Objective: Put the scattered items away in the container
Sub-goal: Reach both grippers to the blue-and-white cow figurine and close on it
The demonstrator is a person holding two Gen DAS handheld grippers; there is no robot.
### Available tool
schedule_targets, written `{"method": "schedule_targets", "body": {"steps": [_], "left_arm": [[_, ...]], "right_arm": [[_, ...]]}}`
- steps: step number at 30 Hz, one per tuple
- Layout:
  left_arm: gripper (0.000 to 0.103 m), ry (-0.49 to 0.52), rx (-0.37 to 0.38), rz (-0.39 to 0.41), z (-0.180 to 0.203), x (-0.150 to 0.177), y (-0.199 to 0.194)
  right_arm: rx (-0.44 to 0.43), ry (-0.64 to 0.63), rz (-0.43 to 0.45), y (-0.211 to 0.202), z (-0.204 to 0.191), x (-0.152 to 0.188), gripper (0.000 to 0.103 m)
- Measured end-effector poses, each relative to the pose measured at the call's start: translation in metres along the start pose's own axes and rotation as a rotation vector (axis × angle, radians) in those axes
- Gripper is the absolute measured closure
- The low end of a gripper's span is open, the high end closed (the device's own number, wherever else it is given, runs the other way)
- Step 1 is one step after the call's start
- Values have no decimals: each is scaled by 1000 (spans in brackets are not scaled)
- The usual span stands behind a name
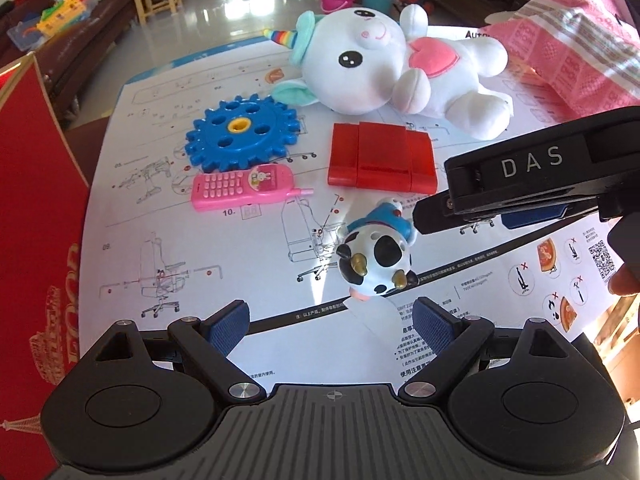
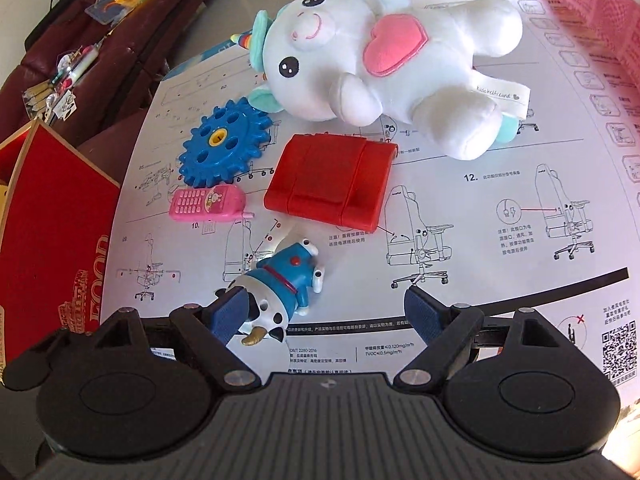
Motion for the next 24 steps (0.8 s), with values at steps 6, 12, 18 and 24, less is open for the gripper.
{"method": "schedule_targets", "body": {"steps": [6, 12, 18, 24], "left_arm": [[8, 54, 60, -15, 4, -9, 16], [8, 87, 77, -34, 12, -16, 34], [8, 87, 79, -49, 11, -26, 52], [28, 59, 129, -84, 4, -24, 65]], "right_arm": [[-30, 97, -65, 14, 4, -8, 15], [2, 61, -33, 25, -8, -13, 17], [-33, 69, -43, 39, -16, -17, 39], [-81, 57, -68, 49, -23, -18, 44]]}}
Point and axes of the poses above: each gripper's, at about its wrist camera, not at the fingertips, and y roughly the way its jaws point, z to its right, x to its underside, the point moved 2 cm from there along y, roughly the way its jaws point, and after that the axes turned 6 degrees about x, right-handed, at the moved point
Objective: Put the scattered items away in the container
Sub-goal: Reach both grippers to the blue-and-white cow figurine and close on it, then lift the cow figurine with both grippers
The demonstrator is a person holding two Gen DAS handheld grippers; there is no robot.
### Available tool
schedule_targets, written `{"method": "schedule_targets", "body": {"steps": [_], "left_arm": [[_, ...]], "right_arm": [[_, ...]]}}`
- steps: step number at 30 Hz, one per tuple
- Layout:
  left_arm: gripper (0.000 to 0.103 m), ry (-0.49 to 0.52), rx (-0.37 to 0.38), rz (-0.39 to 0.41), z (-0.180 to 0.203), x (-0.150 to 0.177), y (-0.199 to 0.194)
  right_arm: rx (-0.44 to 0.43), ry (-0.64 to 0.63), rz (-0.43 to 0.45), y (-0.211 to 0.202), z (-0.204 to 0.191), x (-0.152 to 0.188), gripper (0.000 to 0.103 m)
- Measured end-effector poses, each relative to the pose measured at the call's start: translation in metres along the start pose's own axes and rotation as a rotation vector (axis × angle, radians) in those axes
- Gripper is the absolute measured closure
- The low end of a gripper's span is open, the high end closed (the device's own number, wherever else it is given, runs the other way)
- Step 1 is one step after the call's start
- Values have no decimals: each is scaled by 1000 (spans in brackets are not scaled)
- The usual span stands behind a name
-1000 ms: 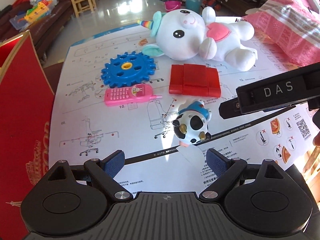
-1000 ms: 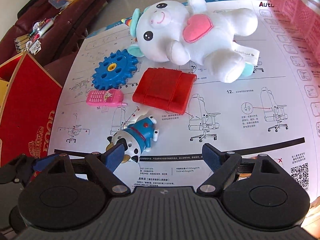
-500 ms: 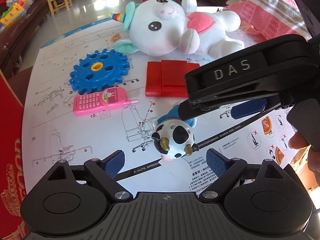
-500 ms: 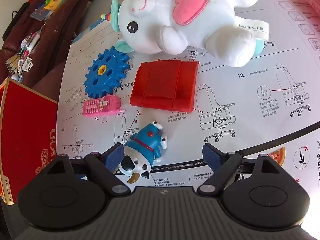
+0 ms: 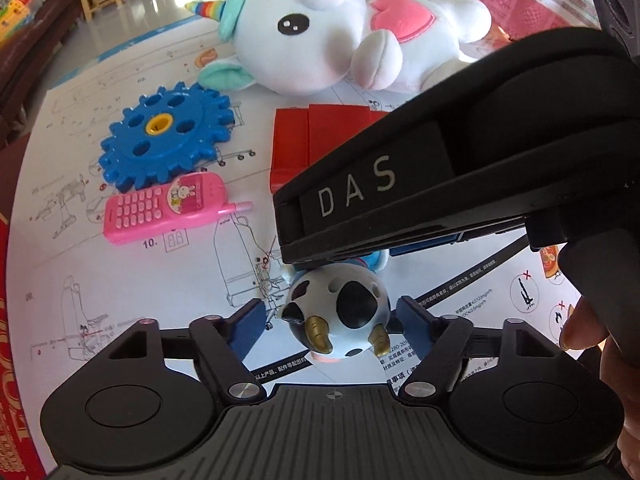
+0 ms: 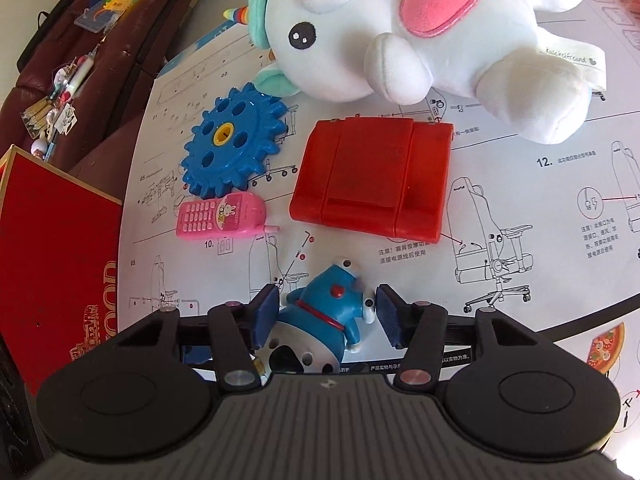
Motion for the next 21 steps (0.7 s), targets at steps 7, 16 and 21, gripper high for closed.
{"method": "schedule_targets", "body": {"steps": [7, 16, 21], "left_arm": [[41, 15, -2, 14, 0, 3, -2], [41, 33, 40, -7, 16, 29, -11], [41, 46, 30, -3, 23, 41, -13]], "right_arm": [[-19, -23, 5, 2, -2, 2, 51], [-40, -7, -27, -9, 16, 27, 53], [-37, 24, -37, -15, 28, 39, 42]]}}
Point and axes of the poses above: each gripper's, at about its wrist camera, not at the fingertips, and y roughly the way its jaws point, z to its right, x to its underside, the point moved 2 cm from there along y, roughly the way its jaws point, and after that the axes turned 6 degrees about x, right-handed, at the moved point
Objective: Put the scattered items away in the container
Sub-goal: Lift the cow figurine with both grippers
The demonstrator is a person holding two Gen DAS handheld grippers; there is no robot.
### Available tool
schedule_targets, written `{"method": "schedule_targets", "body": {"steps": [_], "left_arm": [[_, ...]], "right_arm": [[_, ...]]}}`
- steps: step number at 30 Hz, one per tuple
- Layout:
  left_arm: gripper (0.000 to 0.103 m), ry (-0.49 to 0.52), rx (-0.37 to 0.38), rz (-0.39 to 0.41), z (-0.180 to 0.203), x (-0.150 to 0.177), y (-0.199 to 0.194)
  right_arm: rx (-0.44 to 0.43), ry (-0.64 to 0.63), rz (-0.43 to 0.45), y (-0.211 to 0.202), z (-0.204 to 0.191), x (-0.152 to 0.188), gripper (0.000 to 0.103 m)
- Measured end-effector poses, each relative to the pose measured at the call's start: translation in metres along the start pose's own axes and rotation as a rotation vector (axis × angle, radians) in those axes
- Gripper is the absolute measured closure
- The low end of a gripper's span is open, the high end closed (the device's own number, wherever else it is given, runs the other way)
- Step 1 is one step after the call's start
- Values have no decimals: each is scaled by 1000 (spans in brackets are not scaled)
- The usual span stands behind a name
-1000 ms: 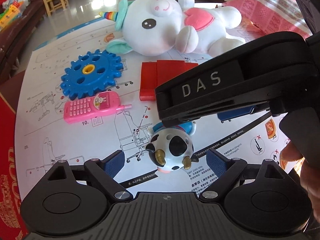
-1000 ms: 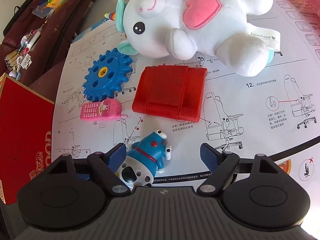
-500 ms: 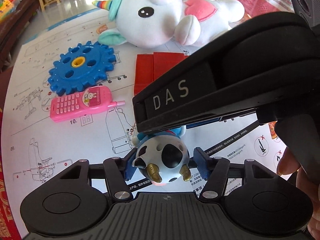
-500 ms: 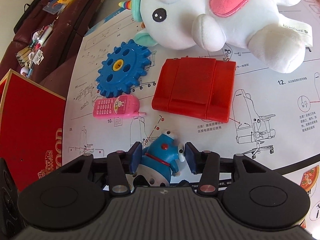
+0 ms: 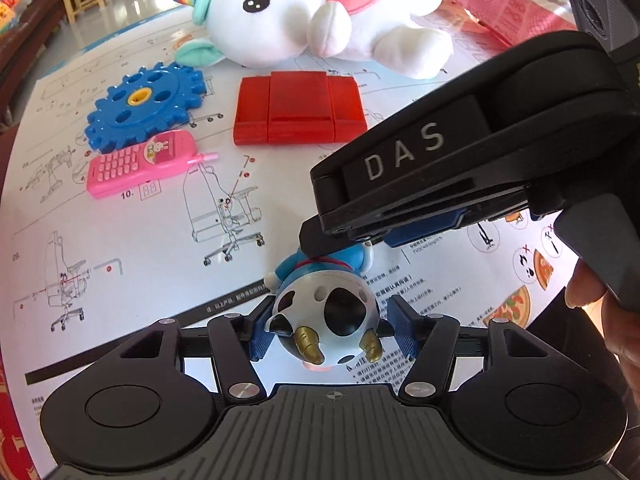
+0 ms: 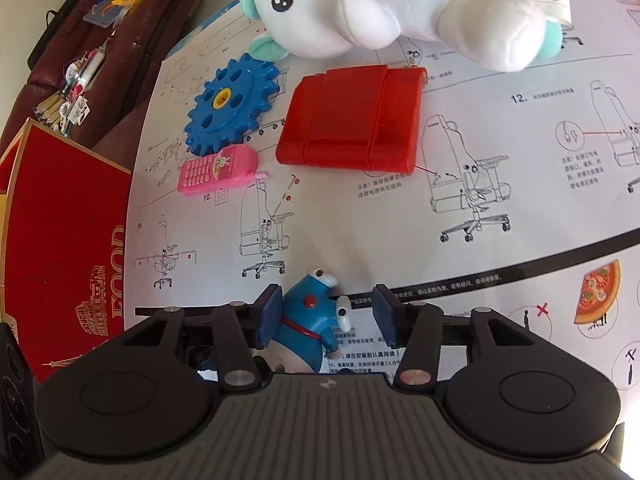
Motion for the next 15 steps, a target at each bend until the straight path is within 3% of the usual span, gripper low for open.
{"method": "schedule_targets", "body": {"steps": [5, 10, 14, 15], "left_arm": [[41, 5, 2, 4, 8, 4, 0], [41, -7, 8, 17, 7, 8, -1], [30, -27, 4, 18, 5, 9, -2], [29, -31, 2, 18, 5, 9, -2]], "right_arm": [[-36, -1, -19, -4, -8, 7, 40], [-2, -22, -28, 5, -16, 7, 36], [2, -27, -5, 8, -12, 11, 53], [-6, -16, -3, 8, -10, 11, 52]]}}
Point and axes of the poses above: each gripper's, at about its wrist camera, not at the fingertips, and y roughly the way its jaws point, z to its right, x to its underside, the point moved 2 cm from there along y, roughly the way its jaws point, and after that the axes turned 6 degrees about x, right-handed, at the moved point
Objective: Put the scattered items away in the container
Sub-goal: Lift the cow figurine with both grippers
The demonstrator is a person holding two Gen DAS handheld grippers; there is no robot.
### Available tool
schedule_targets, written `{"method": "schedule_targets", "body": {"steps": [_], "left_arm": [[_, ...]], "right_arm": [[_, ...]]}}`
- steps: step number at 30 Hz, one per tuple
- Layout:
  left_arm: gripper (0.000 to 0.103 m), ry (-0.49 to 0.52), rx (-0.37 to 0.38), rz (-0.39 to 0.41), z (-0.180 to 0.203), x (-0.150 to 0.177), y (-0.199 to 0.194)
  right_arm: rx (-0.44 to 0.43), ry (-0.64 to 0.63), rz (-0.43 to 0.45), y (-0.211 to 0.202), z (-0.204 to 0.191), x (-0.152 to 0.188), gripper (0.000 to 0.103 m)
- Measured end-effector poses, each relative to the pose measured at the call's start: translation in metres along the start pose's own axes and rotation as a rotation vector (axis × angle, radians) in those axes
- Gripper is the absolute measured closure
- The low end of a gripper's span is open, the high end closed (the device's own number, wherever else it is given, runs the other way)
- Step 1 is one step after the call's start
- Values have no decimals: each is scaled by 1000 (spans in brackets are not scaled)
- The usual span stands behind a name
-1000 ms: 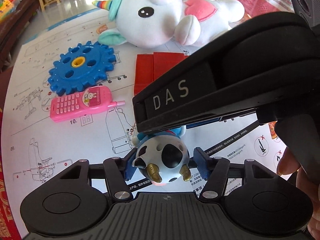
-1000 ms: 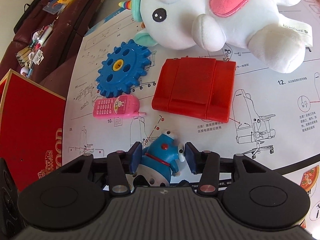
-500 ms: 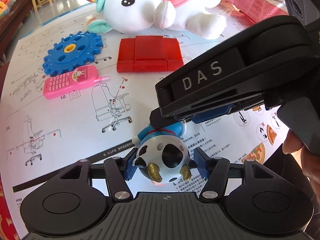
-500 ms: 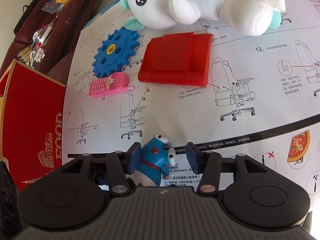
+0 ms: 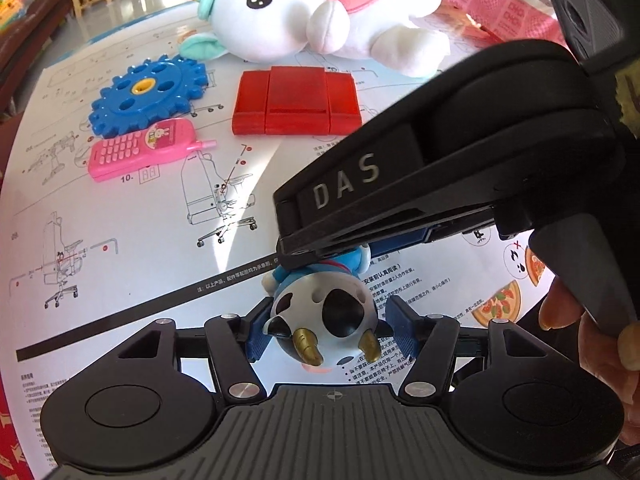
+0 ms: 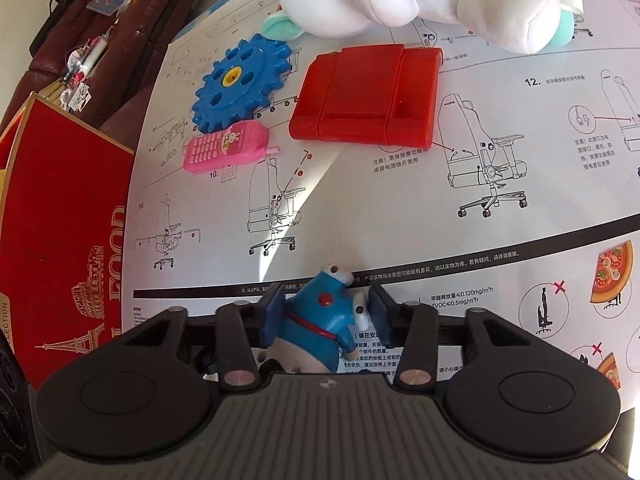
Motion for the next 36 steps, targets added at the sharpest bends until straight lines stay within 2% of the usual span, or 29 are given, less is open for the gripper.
{"method": "schedule_targets", "body": {"steps": [7, 8, 11, 16, 18, 21, 25, 27, 31, 36], "left_arm": [[21, 3, -55, 21, 1, 0, -2], [23, 2, -55, 26, -2, -2, 0], [48, -21, -26, 27, -7, -3, 1], [49, -10, -17, 27, -6, 2, -3], [50, 6, -29, 29, -3, 4, -3], [50, 10, -32, 37, -1, 8, -4], [50, 0, -23, 39, -4, 7, -4], [50, 9, -25, 41, -3, 8, -4], [50, 5, -29, 41, -3, 9, -4], [49, -21, -30, 18, -4, 8, -5]], "right_arm": [[6, -19, 4, -1, -2, 1, 53], [7, -20, 4, -1, -2, 1, 53], [22, -25, 4, -2, -4, 1, 53], [-8, 34, -28, -4, 6, -1, 50], [-5, 41, -27, -5, 9, 1, 40], [-11, 43, -24, -10, 9, 5, 40], [-53, 60, -61, -6, 2, 9, 40], [-38, 52, -62, -2, -2, 10, 36], [-6, 14, -30, -2, -10, 14, 37], [-27, 31, -33, -1, -5, 13, 42]]}}
Point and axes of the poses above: each gripper's, at about its wrist camera, not at the fingertips, and y roughly the way its jaws point, z to its right, x to its underside, the point moved 2 cm from there along y, roughly the way its jaws point, and after that the axes turned 6 degrees about x, right-handed, at the moved point
